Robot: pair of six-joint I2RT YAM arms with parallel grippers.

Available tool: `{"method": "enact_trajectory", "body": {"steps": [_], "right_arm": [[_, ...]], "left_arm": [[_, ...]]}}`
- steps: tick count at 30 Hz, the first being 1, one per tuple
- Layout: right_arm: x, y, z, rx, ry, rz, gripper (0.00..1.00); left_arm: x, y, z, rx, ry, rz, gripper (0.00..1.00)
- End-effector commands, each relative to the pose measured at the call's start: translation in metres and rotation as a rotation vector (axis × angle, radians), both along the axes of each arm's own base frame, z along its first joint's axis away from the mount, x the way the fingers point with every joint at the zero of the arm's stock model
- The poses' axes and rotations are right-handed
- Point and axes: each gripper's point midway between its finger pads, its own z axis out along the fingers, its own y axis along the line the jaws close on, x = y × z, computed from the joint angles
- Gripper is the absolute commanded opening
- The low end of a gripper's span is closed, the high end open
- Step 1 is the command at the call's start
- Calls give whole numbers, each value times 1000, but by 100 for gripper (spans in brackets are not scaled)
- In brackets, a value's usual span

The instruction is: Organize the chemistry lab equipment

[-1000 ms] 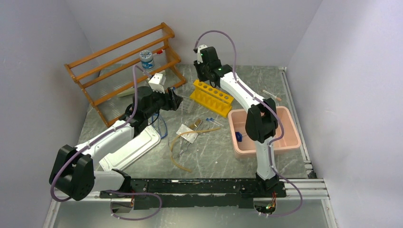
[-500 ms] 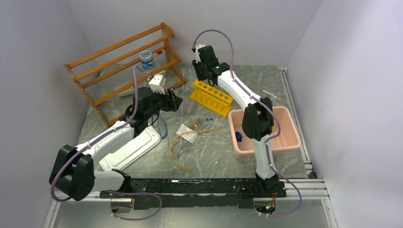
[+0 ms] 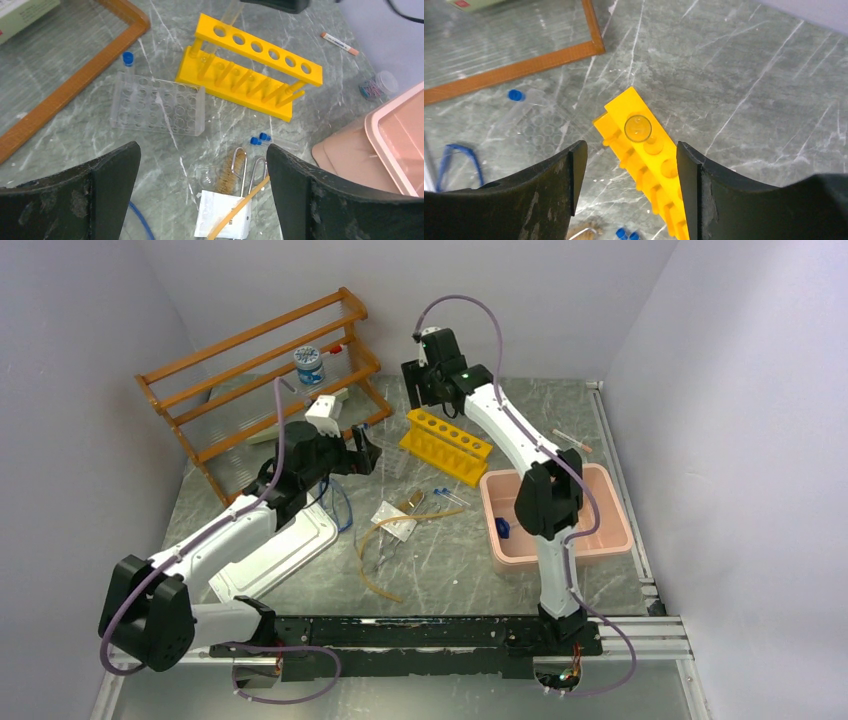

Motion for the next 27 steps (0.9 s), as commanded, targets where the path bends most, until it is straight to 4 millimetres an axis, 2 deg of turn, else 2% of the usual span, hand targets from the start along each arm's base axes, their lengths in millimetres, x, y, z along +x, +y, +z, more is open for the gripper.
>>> {"method": "enact_trajectory", "body": {"steps": [1,5,10,12,15,16,20,24,27], "right_arm": [[-19,-1,71,106,-70,16,70],[-47,-4,74,157,-13,31,70],[-94,-7,57,244,95,54,66],[-112,-9,47,284,134,43,65],[-136,-12,38,355,180,22,62],[-142,-12,36,376,191,13,60],[-159,-16,24,428,228,-19,55],[-168,-21,23,441,233,-38,53],[-172,-25,23,442,233,-45,53]], "left_arm": [[7,20,30,7,-30,70,100],[-3,21,21,14,53,8,100],[-33,0,0,26,115,-194,100],[-46,-4,-16,31,162,-234,86],[-61,-9,-44,57,246,-250,76],[-66,-12,-53,69,276,-254,68],[-82,-23,-92,128,403,-271,53],[-93,-22,-133,217,548,-259,52],[-96,-21,-150,255,598,-261,51]]}}
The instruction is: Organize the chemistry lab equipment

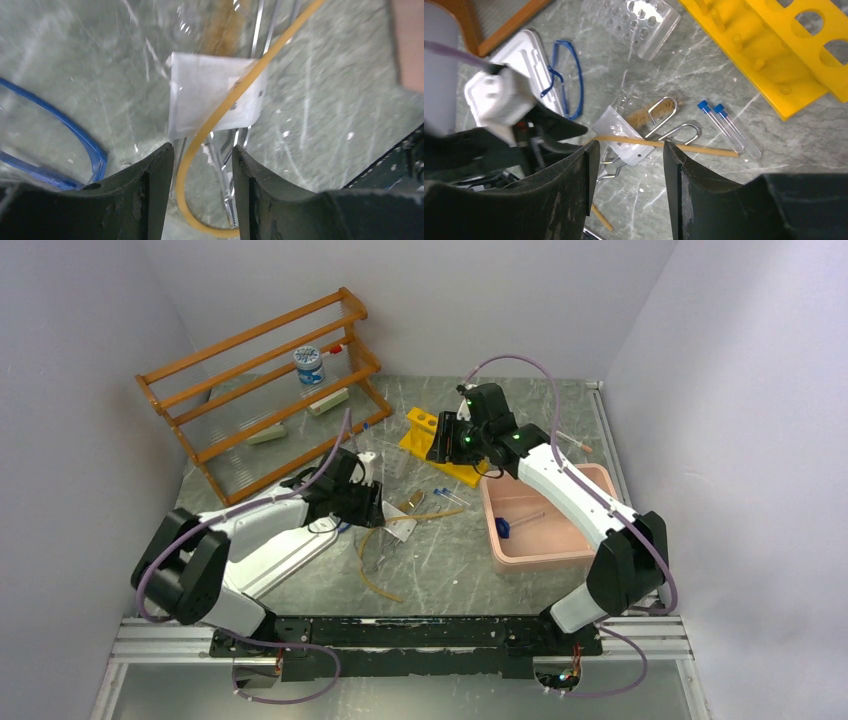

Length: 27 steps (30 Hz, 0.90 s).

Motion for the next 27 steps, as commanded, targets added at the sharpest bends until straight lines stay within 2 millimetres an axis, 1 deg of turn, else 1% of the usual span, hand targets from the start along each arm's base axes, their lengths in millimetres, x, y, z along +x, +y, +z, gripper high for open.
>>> {"method": "enact_trajectory", "body": {"steps": [1,3,7,10,15,22,25,26,27], "right_arm": [[-1,1,21,65,-48,-26,53],[-3,0,20,65,-48,-29,52],[-3,-1,20,64,-50,-31,52],[-1,0,19,62,-50,-29,52],[3,3,20,66,-49,-25,51],[3,3,26,80,-59,-40,51],[3,0,29,87,-68,-57,50],[2,-1,29,87,-70,-62,50],[2,-1,31,89,-72,-66,50]], "left_arm": [[-6,6,-20,81,69,9,51],[-5,6,-25,96,74,4,50],[-5,5,-28,109,72,-15,49],[-2,7,-31,128,59,-27,44],[4,5,-29,148,27,-60,35],[6,7,-34,203,3,-92,31],[4,3,-31,197,-8,-117,24],[4,1,-29,191,-15,-123,21],[5,-1,-25,186,-23,-127,16]]}}
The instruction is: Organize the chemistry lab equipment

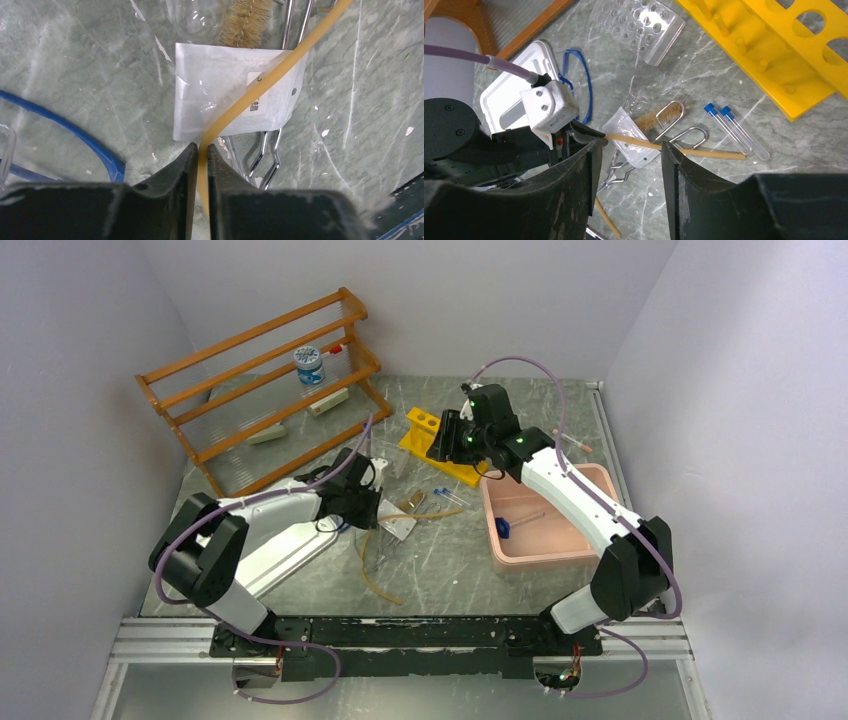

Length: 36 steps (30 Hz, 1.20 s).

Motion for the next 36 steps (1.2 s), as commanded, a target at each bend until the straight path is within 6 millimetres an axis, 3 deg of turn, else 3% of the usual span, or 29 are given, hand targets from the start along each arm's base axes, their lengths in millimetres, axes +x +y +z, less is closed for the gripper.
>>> {"method": "enact_trajectory", "body": {"steps": [1,3,13,19,23,28,33,36], "right_arm": [[2,-4,20,32,-51,-38,50],[1,-5,24,42,-58,-50,50],[-20,0,36,152,-51,-25,50],[-46,15,58,313,-18,47,58],[-54,20,76,471,63,-33,63],[-57,27,99,696,170,-125,67],[-50,32,125,841,162,-146,68],[-45,37,127,871,208,-168,65]], "left_arm": [[9,-9,18,-6,-58,-43,9],[11,-12,29,-19,-74,-51,5],[1,-26,113,-174,-167,-110,5],[-1,-37,181,-329,-270,-110,5],[-3,-45,225,-482,-300,-26,5],[1,-49,257,-579,-344,16,5],[-2,-55,270,-615,-347,-18,5],[-3,-54,280,-628,-374,-22,5]]}}
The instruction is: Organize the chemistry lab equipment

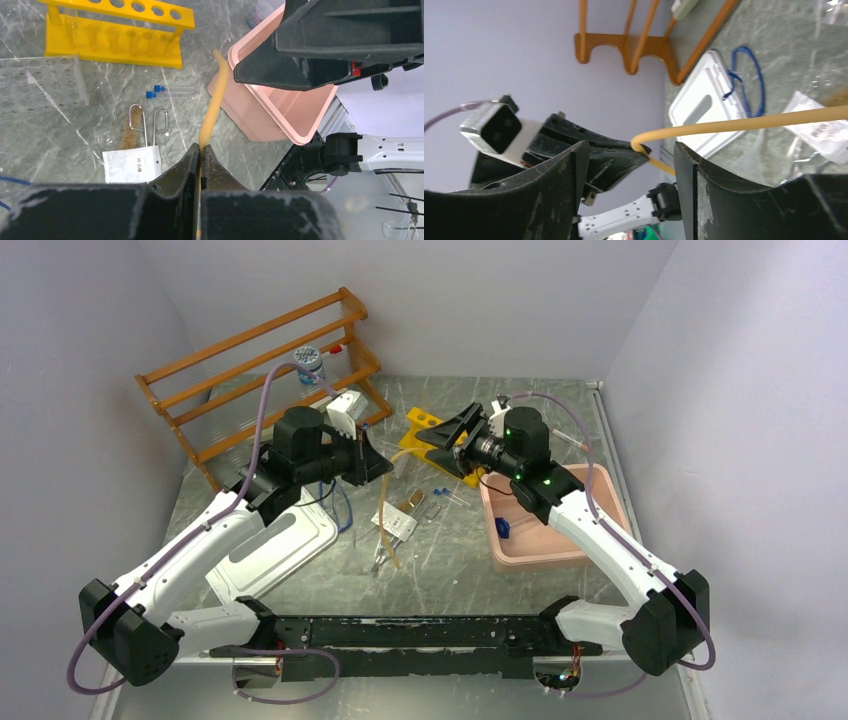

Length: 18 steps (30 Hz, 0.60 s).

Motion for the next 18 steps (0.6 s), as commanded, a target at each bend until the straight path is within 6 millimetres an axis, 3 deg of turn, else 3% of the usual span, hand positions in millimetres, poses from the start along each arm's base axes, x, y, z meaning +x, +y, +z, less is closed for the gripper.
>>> {"method": "enact_trajectory", "body": {"steps": [1,10,18], "right_arm": [[7,10,32,152,32,-12,64],[2,23,16,97,111,32,60],[10,35,15,92,112,42,43]], "left_arm": [[-2,-8,37,-80,-69,-30,5],[7,-4,46,-86,-115,18,5],[7,-12,49,-114,-143,-24,5]]}}
